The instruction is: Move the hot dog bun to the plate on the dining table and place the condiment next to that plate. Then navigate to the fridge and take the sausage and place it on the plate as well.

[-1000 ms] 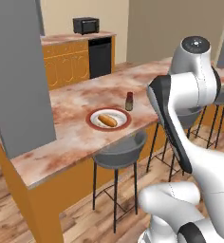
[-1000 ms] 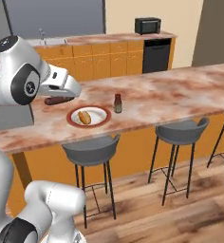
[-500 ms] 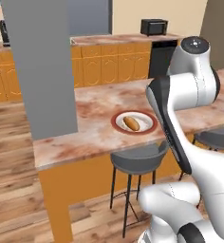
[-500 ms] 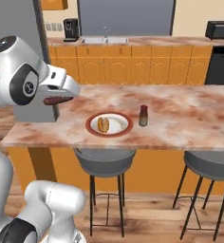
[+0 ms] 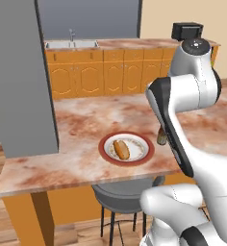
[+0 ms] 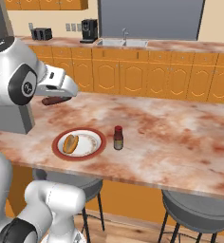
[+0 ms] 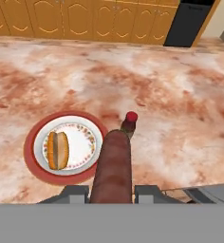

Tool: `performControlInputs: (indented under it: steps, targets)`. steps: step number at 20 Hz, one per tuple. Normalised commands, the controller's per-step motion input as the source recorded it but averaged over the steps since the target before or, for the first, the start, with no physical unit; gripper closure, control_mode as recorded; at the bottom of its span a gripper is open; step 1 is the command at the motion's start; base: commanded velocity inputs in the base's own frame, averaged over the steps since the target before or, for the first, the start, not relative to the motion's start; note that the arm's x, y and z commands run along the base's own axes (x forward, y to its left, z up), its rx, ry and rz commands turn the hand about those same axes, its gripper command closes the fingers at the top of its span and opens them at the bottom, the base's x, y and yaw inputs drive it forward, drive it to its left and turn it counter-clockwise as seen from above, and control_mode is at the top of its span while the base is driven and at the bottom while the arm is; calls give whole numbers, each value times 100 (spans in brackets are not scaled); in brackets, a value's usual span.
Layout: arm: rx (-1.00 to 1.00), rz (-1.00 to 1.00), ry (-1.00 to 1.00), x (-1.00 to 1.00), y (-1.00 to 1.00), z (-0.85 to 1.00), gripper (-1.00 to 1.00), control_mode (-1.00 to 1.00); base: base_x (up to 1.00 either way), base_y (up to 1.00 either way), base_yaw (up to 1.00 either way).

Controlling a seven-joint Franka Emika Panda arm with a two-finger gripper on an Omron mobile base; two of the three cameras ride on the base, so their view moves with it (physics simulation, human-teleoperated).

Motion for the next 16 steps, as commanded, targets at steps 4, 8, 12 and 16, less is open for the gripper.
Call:
performControlInputs:
  steps: [4,8,12,16]
  targets:
    - [0,0,0,0,0,0,100,100,98,-10,18]
    - [1,14,26,61,29,-52,100,-100,0,0,0]
    - [0,7,26,74,32,-68,100,-100,0,0,0]
    - [0,6,19,96,2,-91,100,-100,0,0,0]
